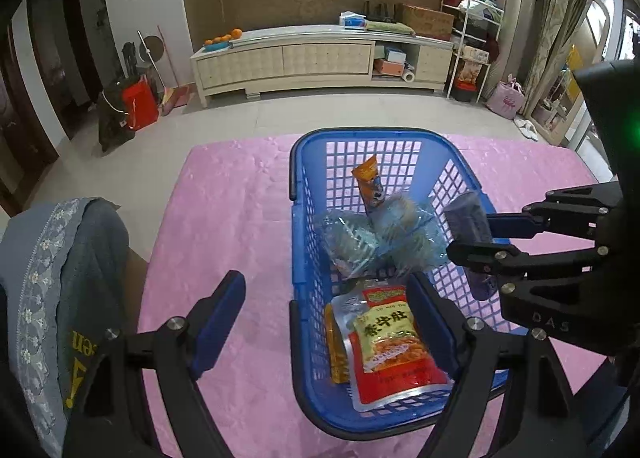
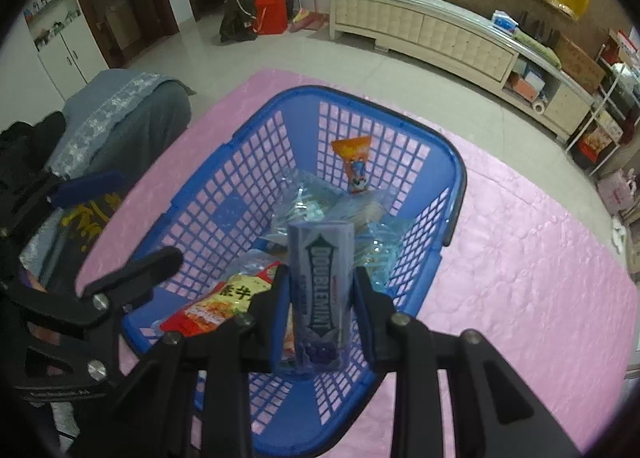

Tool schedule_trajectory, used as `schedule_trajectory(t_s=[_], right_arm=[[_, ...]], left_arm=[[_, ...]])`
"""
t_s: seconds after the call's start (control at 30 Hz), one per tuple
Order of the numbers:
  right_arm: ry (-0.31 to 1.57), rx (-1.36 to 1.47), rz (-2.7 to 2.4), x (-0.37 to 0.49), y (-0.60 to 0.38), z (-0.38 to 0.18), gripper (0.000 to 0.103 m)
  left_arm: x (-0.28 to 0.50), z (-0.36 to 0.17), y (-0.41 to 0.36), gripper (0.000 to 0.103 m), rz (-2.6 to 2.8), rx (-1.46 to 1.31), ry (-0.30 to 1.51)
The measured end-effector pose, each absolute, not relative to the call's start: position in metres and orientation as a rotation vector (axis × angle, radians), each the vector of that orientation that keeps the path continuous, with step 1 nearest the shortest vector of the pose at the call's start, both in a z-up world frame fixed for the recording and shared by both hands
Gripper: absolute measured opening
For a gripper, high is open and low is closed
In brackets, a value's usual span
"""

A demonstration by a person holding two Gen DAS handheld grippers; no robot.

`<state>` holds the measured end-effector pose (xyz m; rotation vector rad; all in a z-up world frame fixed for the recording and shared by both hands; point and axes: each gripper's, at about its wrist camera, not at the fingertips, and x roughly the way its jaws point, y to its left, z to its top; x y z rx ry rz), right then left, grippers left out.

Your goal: Organize snacks

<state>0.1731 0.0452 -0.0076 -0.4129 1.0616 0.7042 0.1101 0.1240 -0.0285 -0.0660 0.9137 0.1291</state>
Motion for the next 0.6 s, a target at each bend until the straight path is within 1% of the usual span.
schedule_trajectory(t_s=[0.1,0.13,0.17,0.23,0.27,0.4,0.43,0.53,0.6], right_arm=[[1.054,-0.433,0.685,0.173,0.046,-0.011,0.037],[1.054,-0.435,0.674,0.173,0.045,-0.013,0.045],[1.055,-0.425,0.675,0.173,0.043,-0.014,0.057],[1.040,-0.394,0.676,0.170,0.034,-0.012,0.067],[1.022,-0.381,0.675,0.168,0.029,-0.009,0.071],[0.947,-0.322,0.654,0.155,0.000,0.003,0.082],[0.925,-0.298,0.647,0.150,-0.010,0.006,0.087],[0.857,-0.253,0.609,0.134,-0.036,0.016,0.087],[0.792,-0.252,0.556,0.121,-0.053,0.022,0.093]], left_arm=[[0.110,-0.030,0.126,0.081,0.135,-0.088,0.908],[0.110,-0.031,0.125,0.081,0.139,-0.094,0.906],[0.109,-0.032,0.124,0.081,0.136,-0.101,0.906],[0.107,-0.032,0.121,0.081,0.120,-0.096,0.905],[0.105,-0.031,0.117,0.081,0.119,-0.083,0.891],[0.089,-0.025,0.108,0.081,0.123,-0.076,0.827],[0.086,-0.024,0.105,0.081,0.123,-0.080,0.813],[0.064,-0.014,0.092,0.081,0.121,-0.079,0.712],[0.051,-0.008,0.084,0.081,0.111,-0.072,0.665]])
